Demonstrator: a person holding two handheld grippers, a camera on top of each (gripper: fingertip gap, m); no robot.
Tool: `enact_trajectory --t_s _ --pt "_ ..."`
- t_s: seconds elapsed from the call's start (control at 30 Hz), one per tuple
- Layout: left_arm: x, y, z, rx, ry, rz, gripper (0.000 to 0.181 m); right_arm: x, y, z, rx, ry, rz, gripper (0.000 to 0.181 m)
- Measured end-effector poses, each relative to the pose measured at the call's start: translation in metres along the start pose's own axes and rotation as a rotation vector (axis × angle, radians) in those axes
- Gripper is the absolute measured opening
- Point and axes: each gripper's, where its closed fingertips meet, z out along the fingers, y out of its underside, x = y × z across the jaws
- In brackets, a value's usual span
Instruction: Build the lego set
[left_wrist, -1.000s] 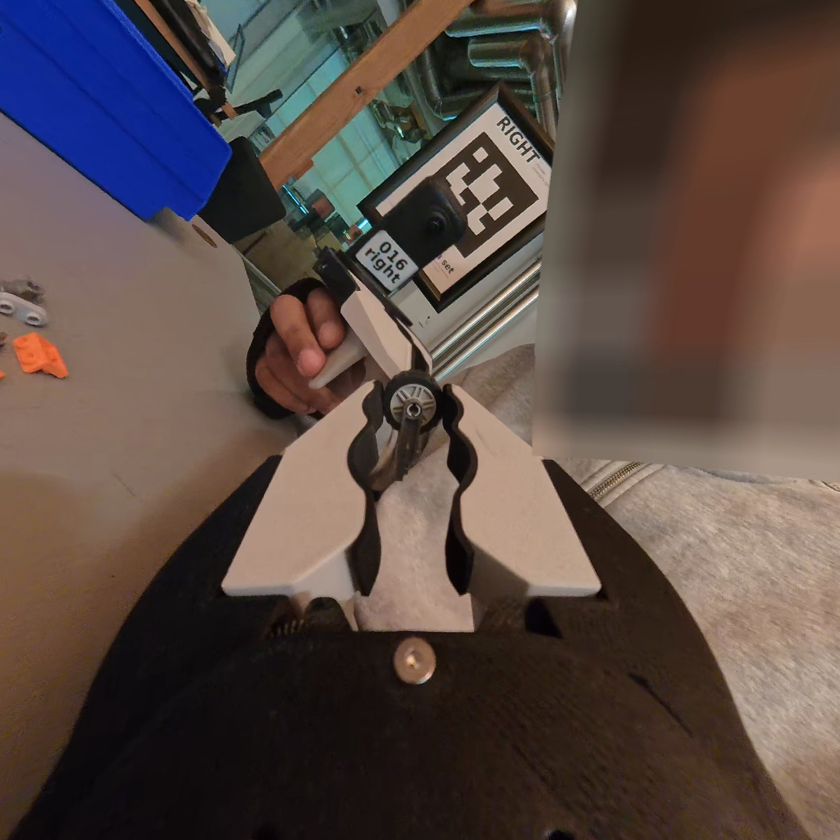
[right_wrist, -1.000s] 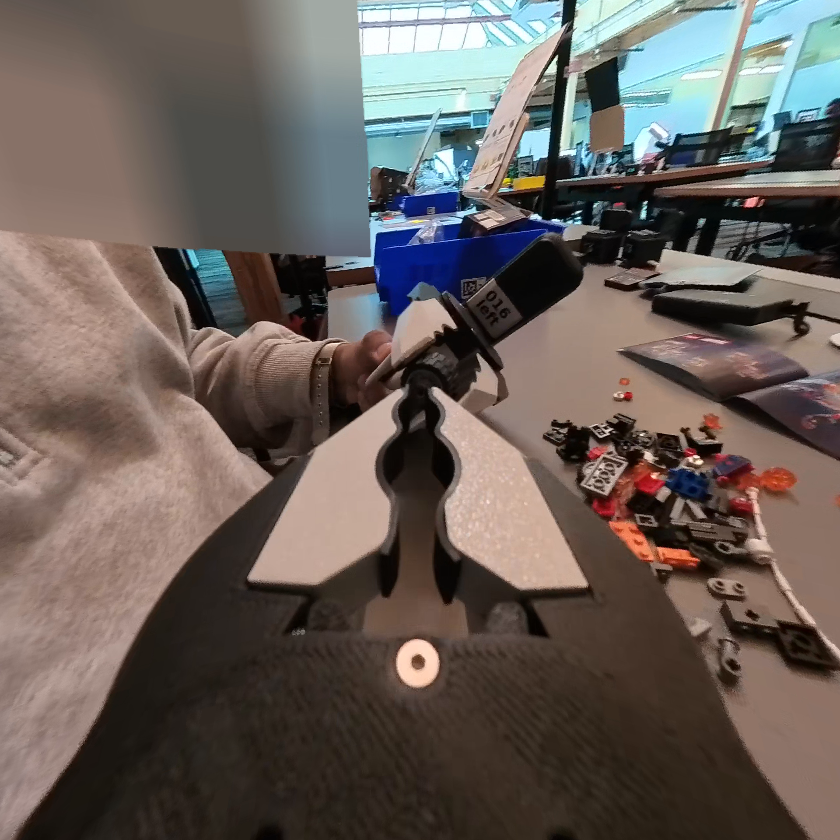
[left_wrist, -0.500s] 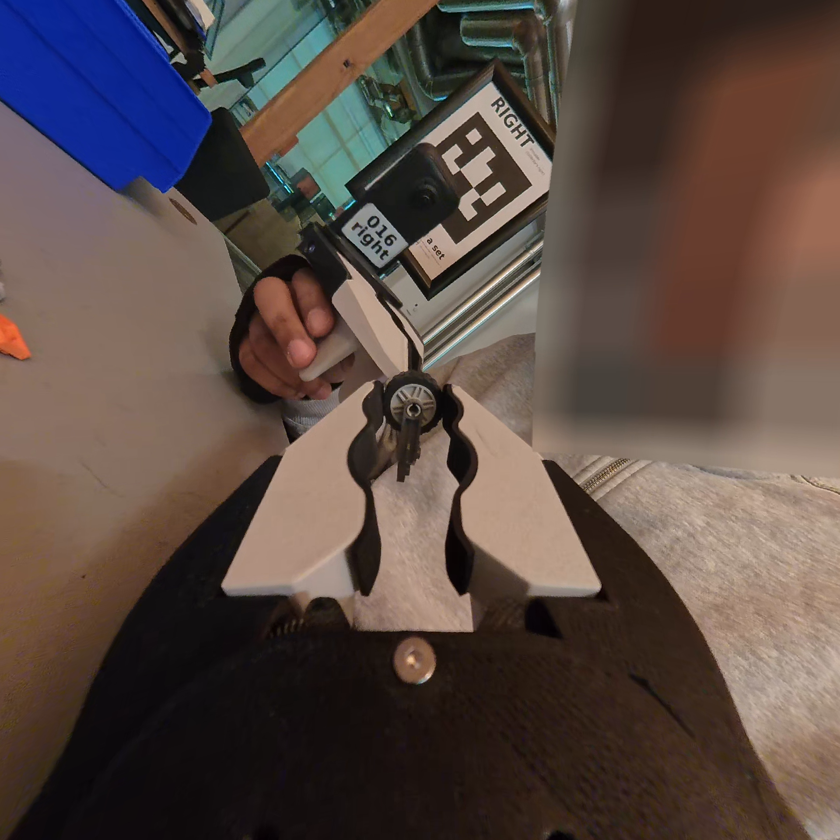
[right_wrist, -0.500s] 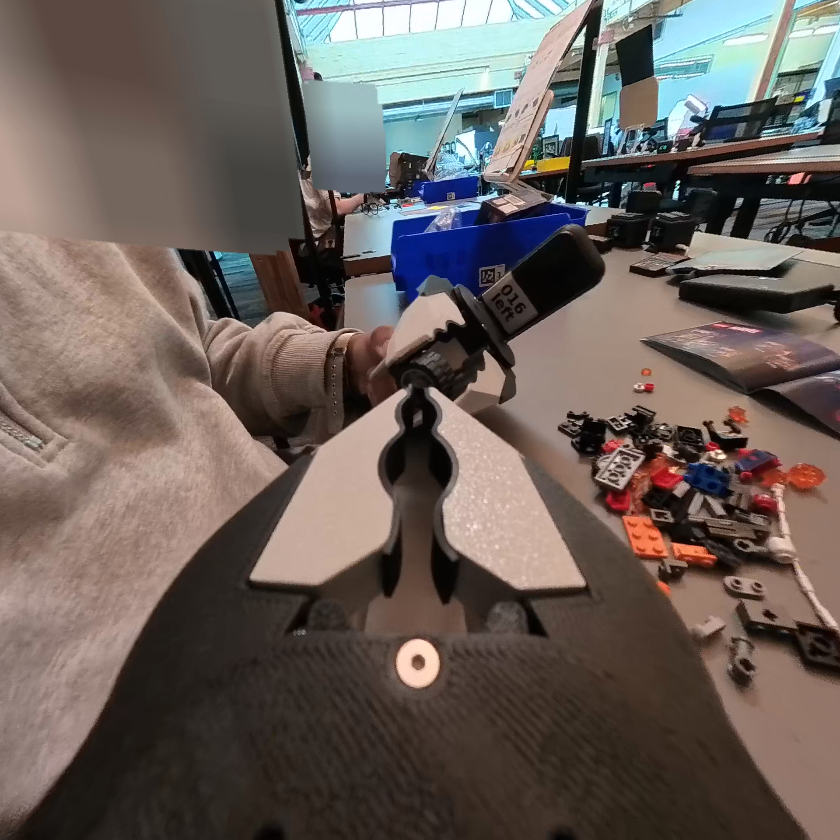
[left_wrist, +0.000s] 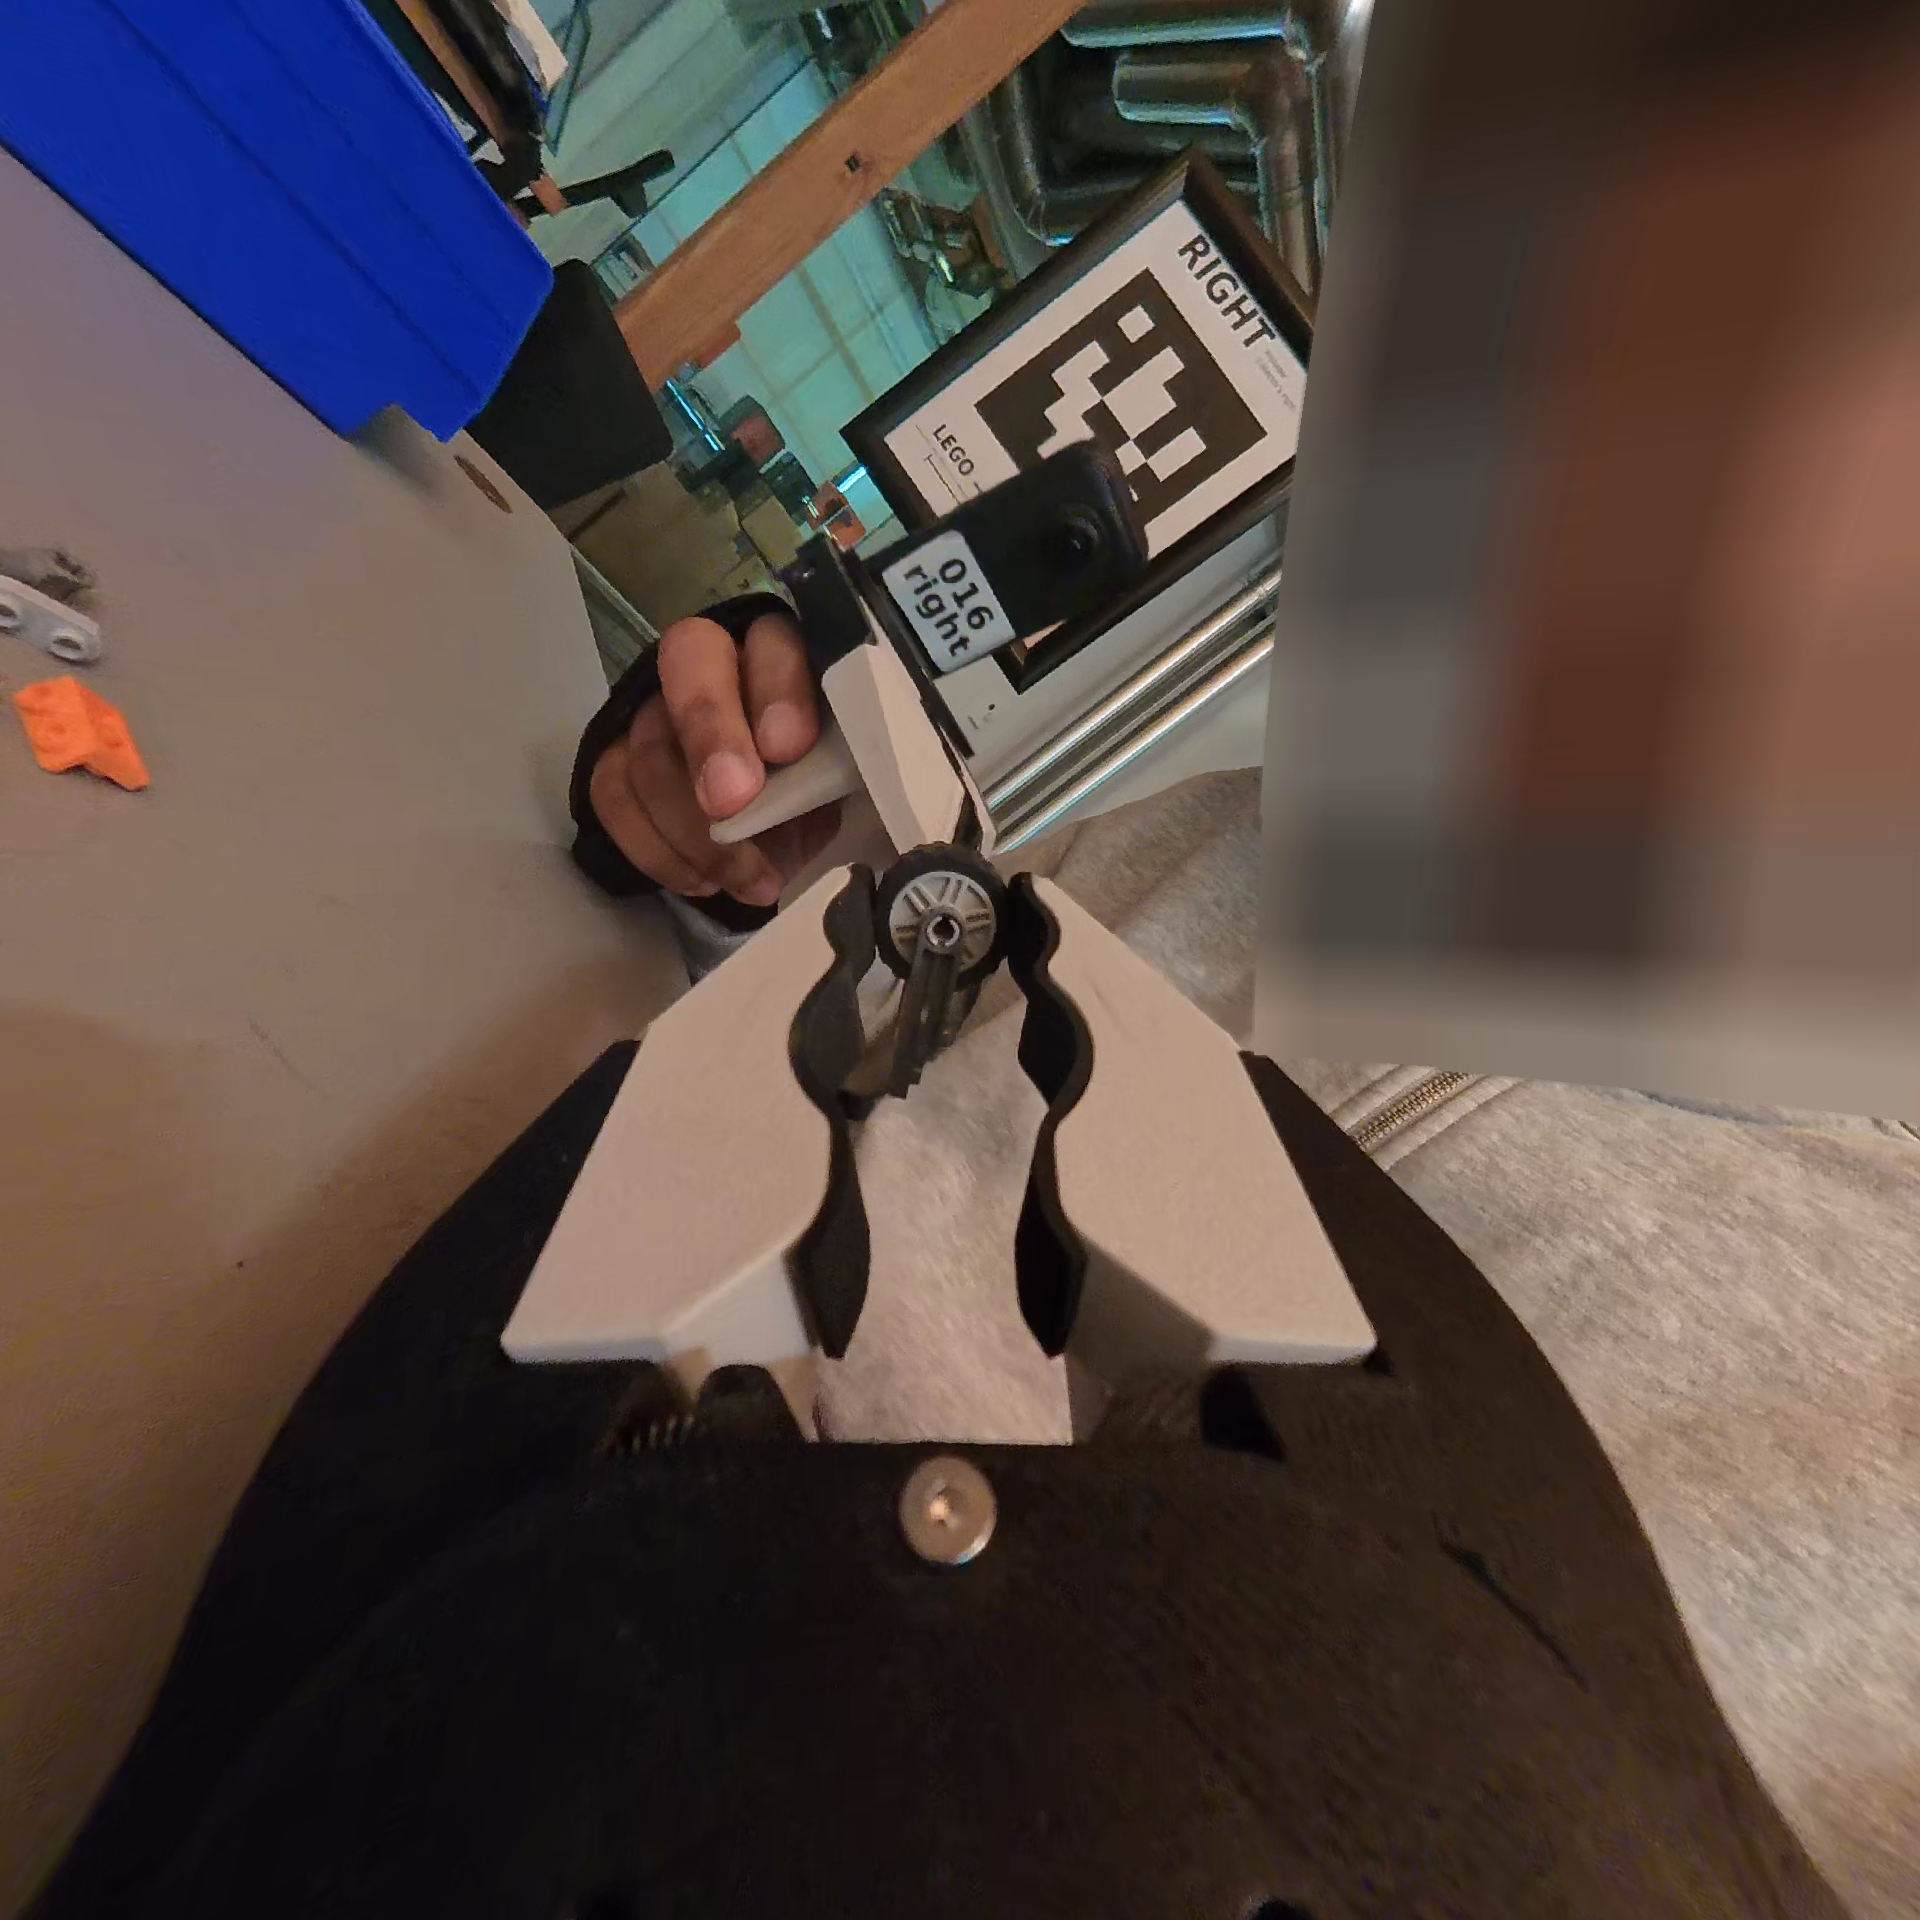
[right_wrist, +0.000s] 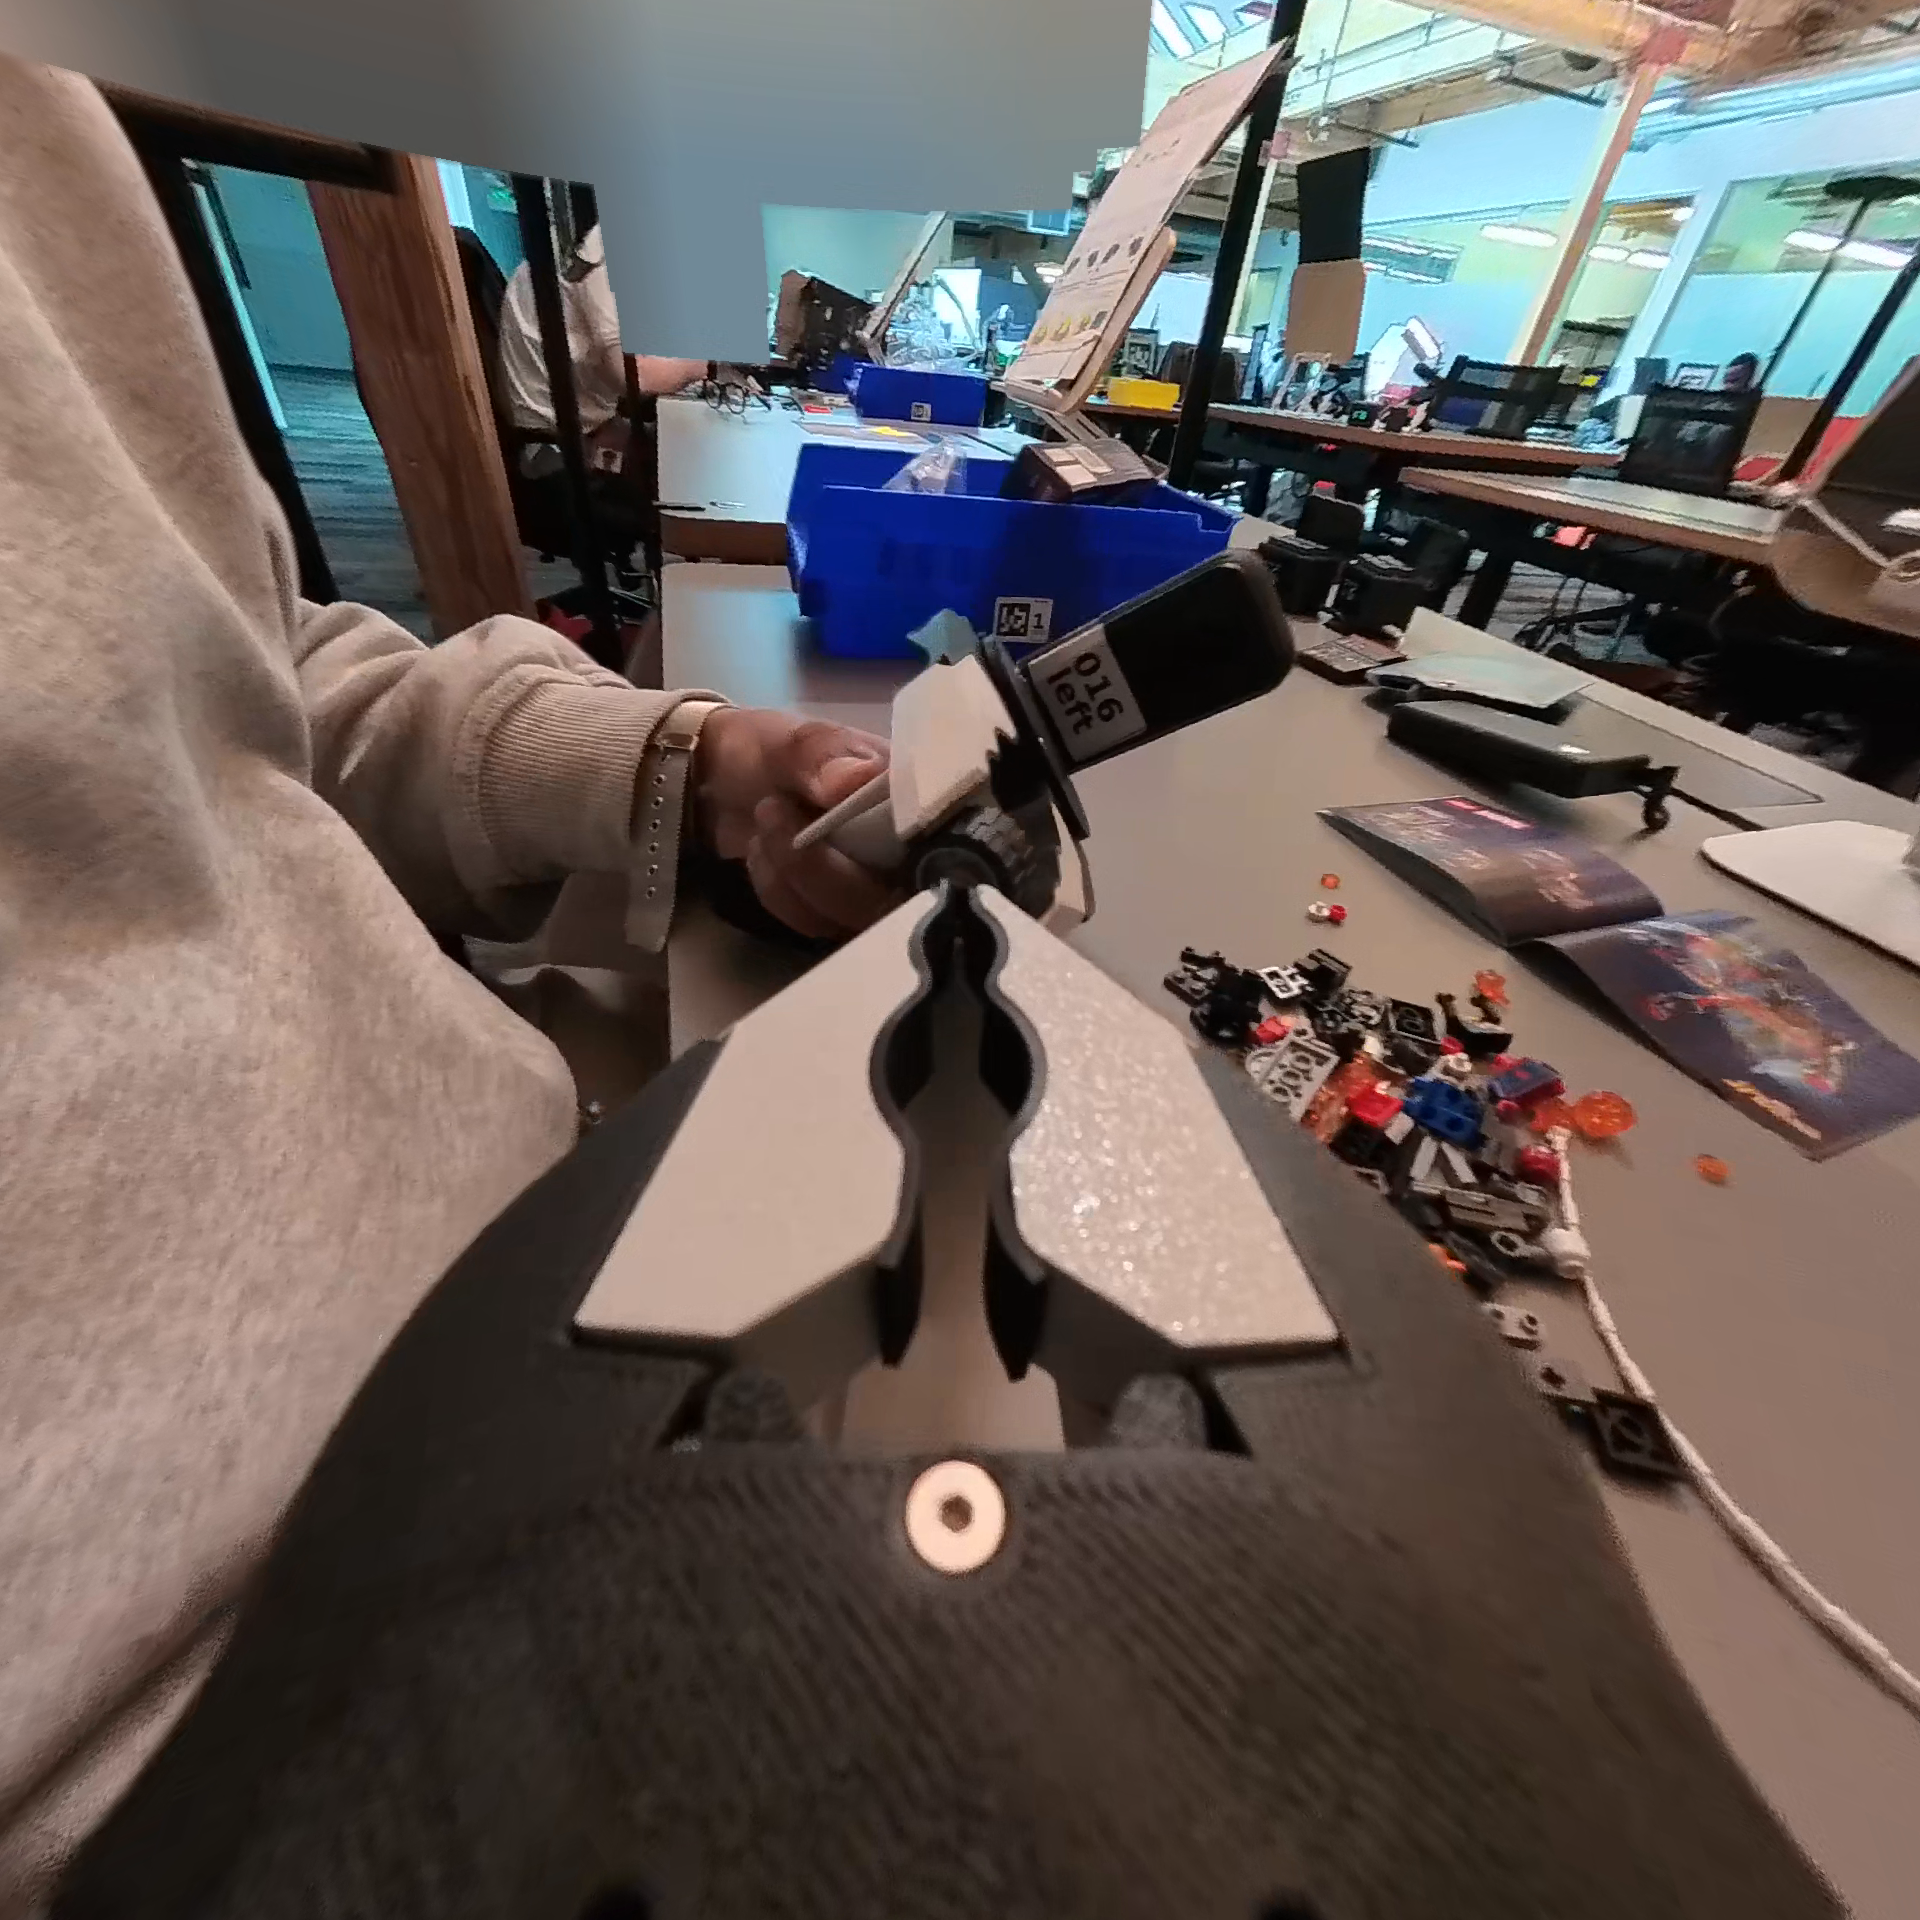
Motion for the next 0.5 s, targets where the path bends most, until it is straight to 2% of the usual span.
enact_trajectory --t_s 0.3,0.5 --pt "-0.0046 -0.0016 -0.0014 0.012 -0.048 0.019 0.026 0.005 0.0033 0.0013 -0.029 0.099 -0.104 0.0" --pt "-0.0024 -0.0051 -0.002 0.026 -0.035 0.032 0.026 0.0071 -0.0005 0.0009 0.003 0.066 -0.045 0.0"
